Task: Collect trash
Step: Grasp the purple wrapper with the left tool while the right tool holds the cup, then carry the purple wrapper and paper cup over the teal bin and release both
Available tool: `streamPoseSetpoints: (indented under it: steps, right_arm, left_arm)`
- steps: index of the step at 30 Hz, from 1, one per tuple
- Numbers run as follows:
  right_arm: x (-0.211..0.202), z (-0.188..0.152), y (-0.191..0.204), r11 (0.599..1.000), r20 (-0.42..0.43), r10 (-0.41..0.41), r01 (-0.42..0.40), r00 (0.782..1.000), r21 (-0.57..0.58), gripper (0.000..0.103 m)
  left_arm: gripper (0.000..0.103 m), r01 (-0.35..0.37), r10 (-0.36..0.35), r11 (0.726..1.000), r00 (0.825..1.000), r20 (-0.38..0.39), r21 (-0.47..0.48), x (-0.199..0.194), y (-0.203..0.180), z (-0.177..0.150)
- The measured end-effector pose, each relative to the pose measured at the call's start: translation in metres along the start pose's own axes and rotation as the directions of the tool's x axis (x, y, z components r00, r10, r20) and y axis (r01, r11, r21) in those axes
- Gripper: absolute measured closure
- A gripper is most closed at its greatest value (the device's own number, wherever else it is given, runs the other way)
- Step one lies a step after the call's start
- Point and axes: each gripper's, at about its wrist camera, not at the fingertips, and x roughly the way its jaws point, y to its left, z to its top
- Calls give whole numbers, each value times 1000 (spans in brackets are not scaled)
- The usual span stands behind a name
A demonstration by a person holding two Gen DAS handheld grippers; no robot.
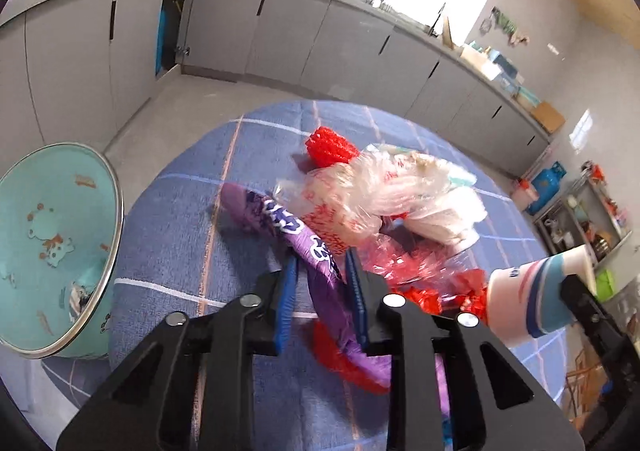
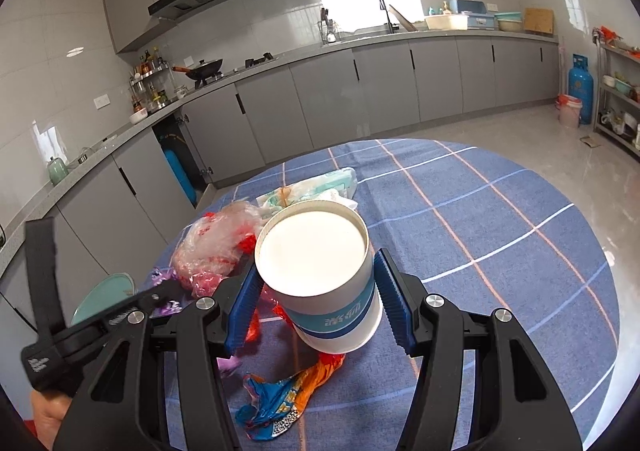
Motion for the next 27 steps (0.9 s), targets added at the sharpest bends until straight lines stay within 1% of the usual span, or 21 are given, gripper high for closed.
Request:
streamPoseSetpoints:
  steps: [1, 2, 5, 7, 9, 11, 13, 15, 17, 22, 27]
  right_arm:
    - [-2, 0, -1, 1000, 5, -2, 2, 1000, 2, 47]
    - [-3, 0, -1, 1000, 9, -1, 1, 1000, 7, 47]
    - [-8, 2, -3, 1000, 28, -7, 6, 1000, 20, 47]
    - [-12, 3, -2, 1000, 40, -9, 8, 999, 20, 47]
    - [-15, 5, -1, 1000, 51, -11, 10, 999, 18, 47]
    - [-22, 7, 2, 1000, 65, -10, 9, 998, 14, 47]
    - [-25, 8, 5, 1000, 71, -4, 4, 997, 6, 47]
    - [-28, 9, 10, 1000, 75, 8, -8, 997, -4, 47]
    - [-30, 9, 18, 1000, 74, 23, -22, 997, -18, 47]
    - [-27, 8, 42, 997, 62, 66, -63, 996, -53, 47]
    - [-20, 7, 78, 988, 44, 119, -114, 992, -106, 47]
  left_arm:
    - [90, 25, -25, 1000, 1000, 14, -2, -6, 0, 1]
    - [91, 45, -45, 999, 998, 32, -2, -13, -1, 3]
    - [92, 80, -82, 996, 991, 103, 25, -39, -7, 7]
    - [92, 95, -102, 994, 983, 151, 53, -58, -12, 11]
    - [92, 111, -123, 991, 975, 187, 70, -74, -15, 14]
    - [92, 115, -128, 991, 970, 209, 73, -85, -14, 16]
    - [92, 97, -113, 992, 967, 230, 79, -94, -11, 17]
    - [92, 72, -88, 995, 968, 235, 75, -98, -5, 17]
    - [92, 62, -76, 996, 970, 230, 65, -99, 1, 15]
    - [92, -1, -10, 999, 972, 233, 45, -109, 25, 11]
    - [92, -45, 40, 999, 968, 247, 14, -121, 55, 15]
